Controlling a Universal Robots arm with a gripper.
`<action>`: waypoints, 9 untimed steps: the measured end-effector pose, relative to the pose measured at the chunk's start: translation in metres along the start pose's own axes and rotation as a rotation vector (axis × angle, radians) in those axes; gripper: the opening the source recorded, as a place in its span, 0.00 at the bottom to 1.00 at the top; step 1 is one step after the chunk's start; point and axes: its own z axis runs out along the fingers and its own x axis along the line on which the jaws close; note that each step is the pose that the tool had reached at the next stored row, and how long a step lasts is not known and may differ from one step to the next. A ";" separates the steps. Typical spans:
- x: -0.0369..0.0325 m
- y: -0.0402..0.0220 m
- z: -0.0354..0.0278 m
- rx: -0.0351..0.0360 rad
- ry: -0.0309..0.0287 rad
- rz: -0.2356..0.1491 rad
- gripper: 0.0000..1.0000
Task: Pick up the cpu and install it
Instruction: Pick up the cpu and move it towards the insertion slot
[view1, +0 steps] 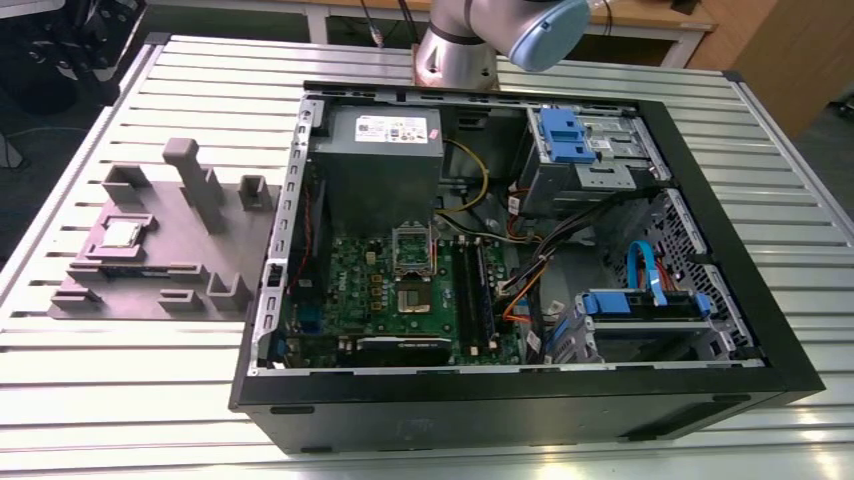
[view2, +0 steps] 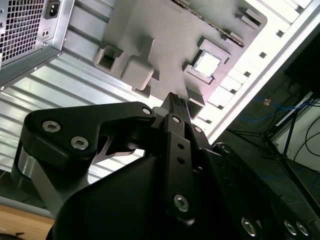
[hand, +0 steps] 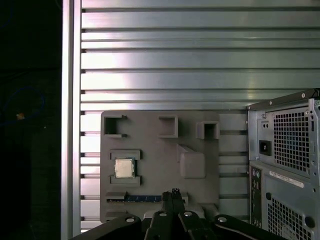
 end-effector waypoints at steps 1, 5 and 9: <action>0.0003 0.0000 0.0000 0.0000 0.0000 0.000 0.10; 0.0027 0.0000 0.0000 0.0000 0.0000 0.000 0.10; 0.0059 -0.0001 -0.0001 0.0001 0.0001 0.000 0.10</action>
